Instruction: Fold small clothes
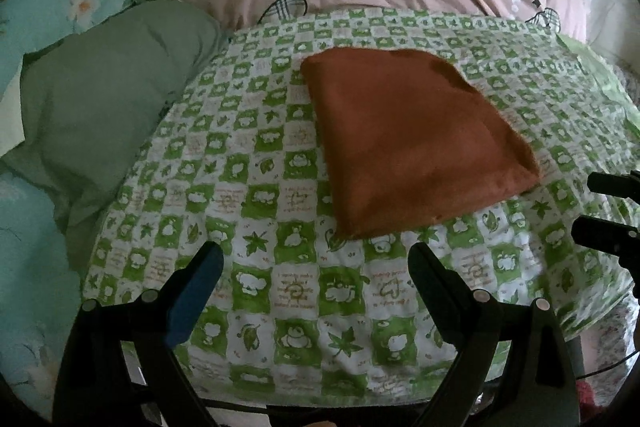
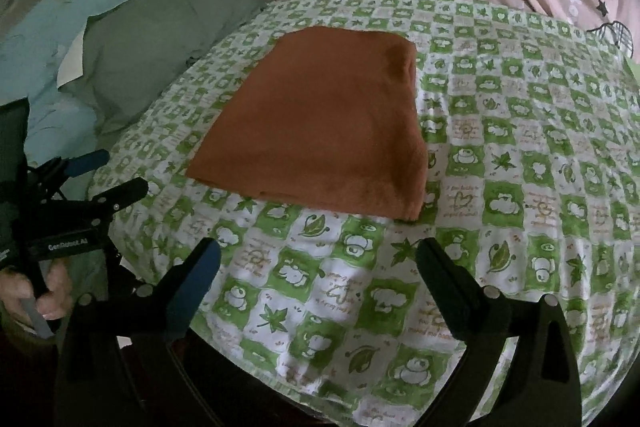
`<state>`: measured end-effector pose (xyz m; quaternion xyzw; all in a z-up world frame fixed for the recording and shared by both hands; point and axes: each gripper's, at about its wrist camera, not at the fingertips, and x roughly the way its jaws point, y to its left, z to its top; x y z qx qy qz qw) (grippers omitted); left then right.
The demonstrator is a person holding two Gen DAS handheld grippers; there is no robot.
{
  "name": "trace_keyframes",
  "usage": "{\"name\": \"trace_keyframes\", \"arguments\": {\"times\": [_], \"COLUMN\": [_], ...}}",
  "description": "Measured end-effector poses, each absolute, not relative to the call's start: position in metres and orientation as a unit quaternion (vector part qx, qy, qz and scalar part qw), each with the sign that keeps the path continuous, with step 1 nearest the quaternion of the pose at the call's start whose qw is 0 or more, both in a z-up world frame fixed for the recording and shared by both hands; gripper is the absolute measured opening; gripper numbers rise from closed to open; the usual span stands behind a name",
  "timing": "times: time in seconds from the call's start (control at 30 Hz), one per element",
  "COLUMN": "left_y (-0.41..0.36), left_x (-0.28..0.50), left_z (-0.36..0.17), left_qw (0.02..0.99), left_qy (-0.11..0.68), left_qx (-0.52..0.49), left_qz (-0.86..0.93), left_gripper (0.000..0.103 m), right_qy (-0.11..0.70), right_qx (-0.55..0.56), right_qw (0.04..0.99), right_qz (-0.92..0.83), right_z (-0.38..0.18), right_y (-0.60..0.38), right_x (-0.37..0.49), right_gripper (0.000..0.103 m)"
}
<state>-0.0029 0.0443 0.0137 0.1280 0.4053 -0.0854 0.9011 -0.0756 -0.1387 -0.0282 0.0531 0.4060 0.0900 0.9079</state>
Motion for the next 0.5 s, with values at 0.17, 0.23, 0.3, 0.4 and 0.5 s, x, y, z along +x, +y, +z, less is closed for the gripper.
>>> {"name": "trace_keyframes", "arguments": {"times": [0.17,0.23,0.3,0.4,0.5], "left_y": [0.041,0.040,0.041,0.042,0.043], "left_x": [-0.004,-0.004,-0.002,0.002,0.005], "left_z": [0.015,0.012,0.009,0.002,-0.003], "left_qw": [0.903,0.903,0.902,0.898,0.896], "left_qy": [0.399,0.398,0.400,0.408,0.414], "left_qx": [0.136,0.142,0.145,0.144,0.143], "left_qz": [-0.086,-0.082,-0.079,-0.077,-0.075], "left_gripper": [0.094,0.094,0.094,0.094,0.094], "right_qy": [0.405,0.407,0.410,0.417,0.424], "right_qx": [0.050,0.051,0.050,0.049,0.050], "right_qw": [0.908,0.907,0.906,0.903,0.900], "right_qz": [0.092,0.092,0.091,0.090,0.090], "right_z": [-0.026,-0.027,-0.029,-0.034,-0.040], "right_y": [-0.137,-0.137,-0.136,-0.135,-0.135], "right_x": [-0.076,-0.075,-0.074,-0.071,-0.067], "right_gripper": [0.100,0.100,0.100,0.100,0.101]}}
